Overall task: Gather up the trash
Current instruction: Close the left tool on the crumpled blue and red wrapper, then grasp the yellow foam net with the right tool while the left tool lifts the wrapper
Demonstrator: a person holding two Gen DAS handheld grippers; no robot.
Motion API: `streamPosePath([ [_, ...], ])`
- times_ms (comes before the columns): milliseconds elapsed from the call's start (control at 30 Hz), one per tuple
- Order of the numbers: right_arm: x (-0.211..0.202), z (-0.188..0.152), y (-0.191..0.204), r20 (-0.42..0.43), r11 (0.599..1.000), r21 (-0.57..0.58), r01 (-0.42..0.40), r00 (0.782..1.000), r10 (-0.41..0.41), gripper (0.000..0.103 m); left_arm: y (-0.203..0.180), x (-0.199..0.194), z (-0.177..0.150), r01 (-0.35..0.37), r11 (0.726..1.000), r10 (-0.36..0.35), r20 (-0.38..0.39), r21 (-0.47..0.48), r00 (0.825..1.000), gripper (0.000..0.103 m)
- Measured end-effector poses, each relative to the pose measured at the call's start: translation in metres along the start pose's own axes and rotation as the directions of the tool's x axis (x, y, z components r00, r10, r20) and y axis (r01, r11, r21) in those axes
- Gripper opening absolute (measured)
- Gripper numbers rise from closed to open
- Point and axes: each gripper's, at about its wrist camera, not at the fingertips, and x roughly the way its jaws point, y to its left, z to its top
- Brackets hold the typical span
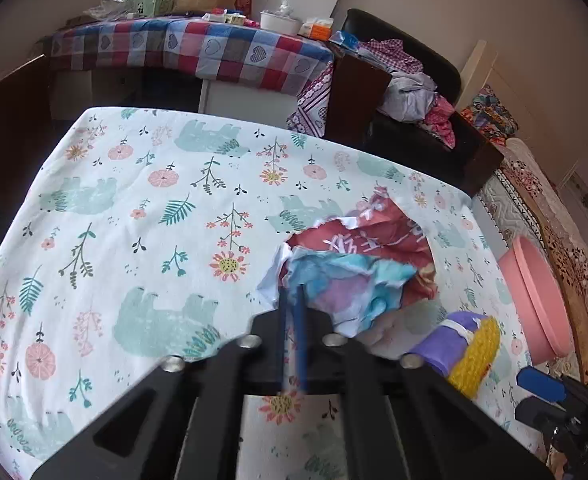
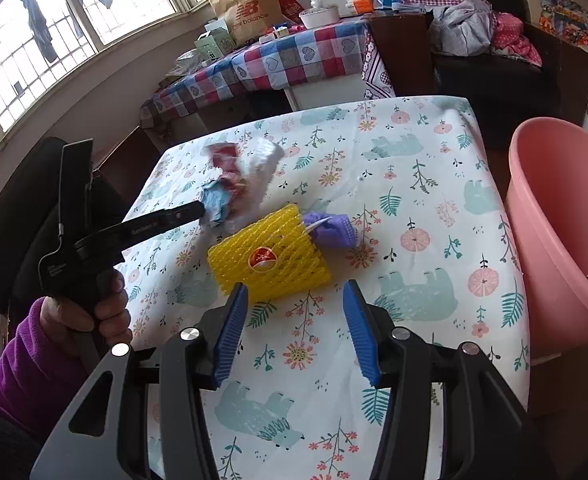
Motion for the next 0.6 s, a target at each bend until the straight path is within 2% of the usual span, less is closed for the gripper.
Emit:
streamPosePath([
  [300,-0.004,0.005,-0.002,0.025,1.000,0.009,-0.013,1.000,0.013,0.050,0.012,-0.044,-0.012,0.028,0.999,-0.027,0.047,-0.026,0.999,0.000],
  [500,0.003,0.012,-0.001,0.023,1.000,0.011,-0.016,1.000,0.016,0.050,0.031,-0.078,-0.026,0.013,0.998,-0.009,0.069,-0.055,0.998,0.000],
  [600,0.010,0.017,0.004,0.015,0.996,0.042,-0.074,0.997,0.073,0.050,0.039,-0.087,-0.034,0.004,0.998,0.000,0.068,-0.062,0.998,0.000],
])
